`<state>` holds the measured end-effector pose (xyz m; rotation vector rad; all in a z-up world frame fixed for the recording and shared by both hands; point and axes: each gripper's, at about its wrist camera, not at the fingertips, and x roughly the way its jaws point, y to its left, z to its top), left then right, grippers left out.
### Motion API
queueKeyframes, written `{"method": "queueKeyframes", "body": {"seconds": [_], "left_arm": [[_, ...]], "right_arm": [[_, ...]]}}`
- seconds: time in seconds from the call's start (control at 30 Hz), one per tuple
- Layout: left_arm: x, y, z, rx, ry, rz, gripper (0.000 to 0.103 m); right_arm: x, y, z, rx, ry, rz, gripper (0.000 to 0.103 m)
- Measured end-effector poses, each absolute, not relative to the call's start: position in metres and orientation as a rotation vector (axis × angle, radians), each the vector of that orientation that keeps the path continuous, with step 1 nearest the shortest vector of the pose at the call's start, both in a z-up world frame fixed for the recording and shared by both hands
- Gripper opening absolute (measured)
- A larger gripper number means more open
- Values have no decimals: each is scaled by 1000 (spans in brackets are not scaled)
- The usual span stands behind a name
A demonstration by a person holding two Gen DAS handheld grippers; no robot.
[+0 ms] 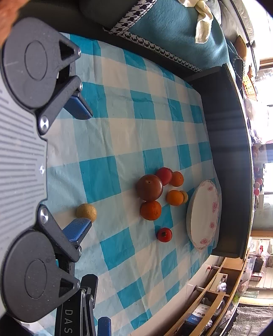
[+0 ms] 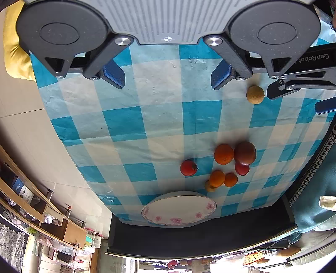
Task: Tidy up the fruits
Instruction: 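Reach the left gripper to the small brown fruit and close on it, then carry the brown fruit with the left gripper while the right gripper grasps a red cherry tomato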
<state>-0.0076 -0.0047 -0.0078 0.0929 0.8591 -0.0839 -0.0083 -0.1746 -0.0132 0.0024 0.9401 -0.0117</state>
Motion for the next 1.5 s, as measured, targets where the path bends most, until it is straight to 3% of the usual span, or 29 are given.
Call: {"method": "queueKeyframes", "body": {"seconds": [0.33, 0.73, 0.87, 1.03, 1.1, 1.37, 1.5], "left_arm": [[-6, -10, -11, 104, 865, -125, 103], [2, -25, -21, 151, 893, -190, 91], [4, -29, -24, 171, 897, -202, 74], [8, -31, -28, 151, 916, -229, 64], [8, -32, -28, 137, 915, -247, 53], [12, -31, -27, 111, 923, -284, 34], [10, -30, -24, 143, 933, -274, 33]], "right_arm": [[-10, -178, -14, 7, 963, -14, 82], [-9, -183, -16, 28, 982, 1, 80], [-8, -186, -16, 44, 986, 9, 80], [-7, -188, -15, 60, 984, 19, 79], [-6, -189, -15, 67, 985, 23, 78], [-1, -190, -14, 93, 998, 59, 65], [4, -189, -8, 119, 991, 83, 61]]}}
